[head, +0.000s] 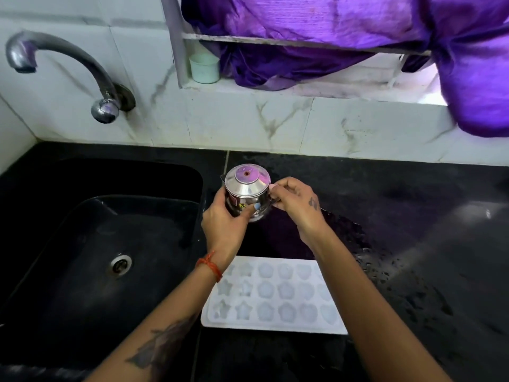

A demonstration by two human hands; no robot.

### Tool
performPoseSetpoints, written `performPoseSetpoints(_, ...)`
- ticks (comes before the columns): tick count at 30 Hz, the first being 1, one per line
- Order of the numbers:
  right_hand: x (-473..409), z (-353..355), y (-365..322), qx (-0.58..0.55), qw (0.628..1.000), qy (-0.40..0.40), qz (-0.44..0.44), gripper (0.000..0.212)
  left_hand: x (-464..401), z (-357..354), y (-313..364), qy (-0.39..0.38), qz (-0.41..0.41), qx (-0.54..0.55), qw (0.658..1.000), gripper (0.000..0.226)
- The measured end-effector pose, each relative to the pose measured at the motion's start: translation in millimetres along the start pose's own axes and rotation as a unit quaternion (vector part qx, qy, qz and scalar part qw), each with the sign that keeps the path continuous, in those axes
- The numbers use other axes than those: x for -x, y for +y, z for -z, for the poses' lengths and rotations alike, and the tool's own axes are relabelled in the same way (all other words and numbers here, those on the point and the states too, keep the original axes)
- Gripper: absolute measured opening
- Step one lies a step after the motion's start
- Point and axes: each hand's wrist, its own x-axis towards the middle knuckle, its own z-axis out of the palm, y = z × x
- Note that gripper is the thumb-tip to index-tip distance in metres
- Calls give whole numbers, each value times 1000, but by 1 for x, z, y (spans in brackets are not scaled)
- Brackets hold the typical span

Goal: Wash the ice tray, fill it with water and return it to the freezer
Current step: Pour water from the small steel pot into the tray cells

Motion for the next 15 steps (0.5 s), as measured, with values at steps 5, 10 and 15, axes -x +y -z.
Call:
performPoseSetpoints(5,-43,-18,-4,-39,999,-1,-7,13,-46,-10,-4,3,-3,-3,1000,68)
performPoseSetpoints(10,-84,-32,2,-49,998,0,-26,13,-76,-21,-8,2,5,-10,1000,63)
performPoseSetpoints(15,-113,-42,16,-71,996,-6,-48,18,-94,-33,-15,4,27,-15,1000,64)
